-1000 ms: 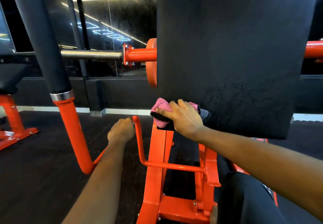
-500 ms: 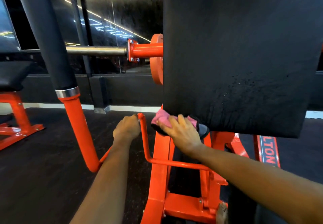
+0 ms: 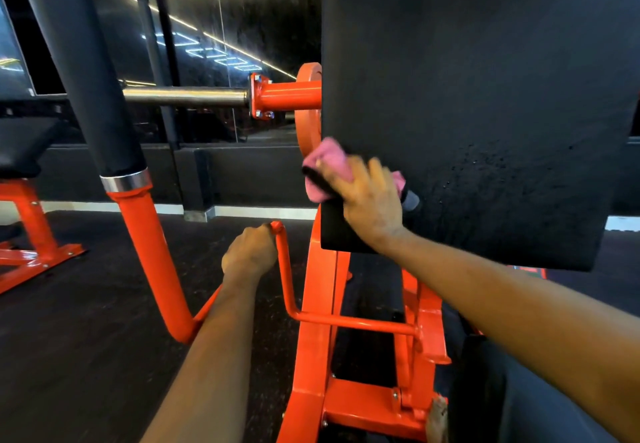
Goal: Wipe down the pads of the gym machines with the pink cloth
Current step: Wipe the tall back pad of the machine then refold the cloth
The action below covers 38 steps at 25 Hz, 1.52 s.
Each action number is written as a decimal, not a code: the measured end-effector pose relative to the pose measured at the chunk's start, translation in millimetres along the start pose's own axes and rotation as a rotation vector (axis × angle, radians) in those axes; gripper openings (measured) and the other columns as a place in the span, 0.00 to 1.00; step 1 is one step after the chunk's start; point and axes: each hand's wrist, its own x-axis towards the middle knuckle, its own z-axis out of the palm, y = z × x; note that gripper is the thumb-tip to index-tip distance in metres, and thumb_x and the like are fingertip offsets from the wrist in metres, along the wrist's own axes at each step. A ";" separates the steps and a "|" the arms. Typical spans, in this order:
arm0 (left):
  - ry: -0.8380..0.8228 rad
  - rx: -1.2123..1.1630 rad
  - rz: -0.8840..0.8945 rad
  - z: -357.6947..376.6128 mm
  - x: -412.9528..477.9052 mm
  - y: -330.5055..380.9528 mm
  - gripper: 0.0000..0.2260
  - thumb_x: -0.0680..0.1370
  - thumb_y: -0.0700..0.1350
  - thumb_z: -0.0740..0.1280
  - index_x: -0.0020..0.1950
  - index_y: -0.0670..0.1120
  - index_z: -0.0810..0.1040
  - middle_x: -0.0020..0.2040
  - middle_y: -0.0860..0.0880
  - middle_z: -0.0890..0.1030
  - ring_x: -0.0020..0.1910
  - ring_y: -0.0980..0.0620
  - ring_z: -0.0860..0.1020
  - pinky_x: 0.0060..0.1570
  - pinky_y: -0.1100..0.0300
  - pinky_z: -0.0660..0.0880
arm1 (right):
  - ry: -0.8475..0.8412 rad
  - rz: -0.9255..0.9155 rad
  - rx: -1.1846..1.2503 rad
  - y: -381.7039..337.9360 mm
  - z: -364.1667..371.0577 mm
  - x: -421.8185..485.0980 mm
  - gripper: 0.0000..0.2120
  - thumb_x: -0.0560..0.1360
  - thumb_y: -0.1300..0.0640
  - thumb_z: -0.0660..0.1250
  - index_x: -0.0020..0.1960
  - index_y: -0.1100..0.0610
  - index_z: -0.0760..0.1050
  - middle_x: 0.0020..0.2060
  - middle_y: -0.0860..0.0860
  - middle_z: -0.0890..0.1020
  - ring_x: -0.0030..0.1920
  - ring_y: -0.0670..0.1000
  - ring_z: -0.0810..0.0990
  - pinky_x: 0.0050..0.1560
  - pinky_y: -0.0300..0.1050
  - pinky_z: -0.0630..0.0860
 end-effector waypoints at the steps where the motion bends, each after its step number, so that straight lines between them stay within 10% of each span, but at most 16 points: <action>1: -0.002 -0.003 0.002 1.2 0.8 -0.4 0.09 0.82 0.45 0.60 0.59 0.49 0.77 0.44 0.48 0.75 0.47 0.46 0.77 0.47 0.48 0.74 | -0.024 -0.079 -0.002 -10.2 8.5 -28.2 0.30 0.73 0.63 0.61 0.73 0.46 0.73 0.53 0.59 0.79 0.46 0.60 0.72 0.43 0.56 0.73; 10: -0.007 0.013 -0.002 -1.9 -3.6 0.1 0.14 0.82 0.49 0.58 0.64 0.48 0.76 0.57 0.42 0.79 0.58 0.39 0.78 0.49 0.47 0.72 | -0.230 -0.234 0.078 -26.0 2.6 -96.5 0.27 0.74 0.61 0.58 0.70 0.46 0.74 0.51 0.56 0.78 0.43 0.59 0.73 0.41 0.54 0.74; 19: -0.050 -0.018 0.012 -4.4 -2.8 -0.3 0.14 0.80 0.45 0.59 0.65 0.50 0.76 0.55 0.43 0.79 0.55 0.39 0.79 0.56 0.42 0.77 | 0.096 0.554 0.005 51.4 -43.9 35.6 0.36 0.69 0.62 0.66 0.75 0.43 0.69 0.55 0.57 0.76 0.50 0.60 0.73 0.46 0.54 0.73; 30: -0.055 0.019 0.053 3.8 9.2 -6.8 0.17 0.80 0.46 0.57 0.68 0.52 0.72 0.53 0.41 0.79 0.52 0.38 0.79 0.55 0.40 0.77 | -0.137 0.170 0.148 -45.4 3.3 -95.2 0.33 0.69 0.64 0.72 0.72 0.46 0.74 0.53 0.55 0.78 0.44 0.58 0.73 0.41 0.55 0.75; 38: -0.042 0.033 0.071 6.4 12.9 -10.3 0.17 0.81 0.44 0.57 0.69 0.51 0.71 0.55 0.40 0.78 0.56 0.37 0.78 0.56 0.40 0.76 | 0.115 0.713 0.126 -5.4 -20.5 -95.0 0.38 0.64 0.64 0.66 0.73 0.45 0.74 0.55 0.56 0.76 0.49 0.59 0.73 0.47 0.55 0.75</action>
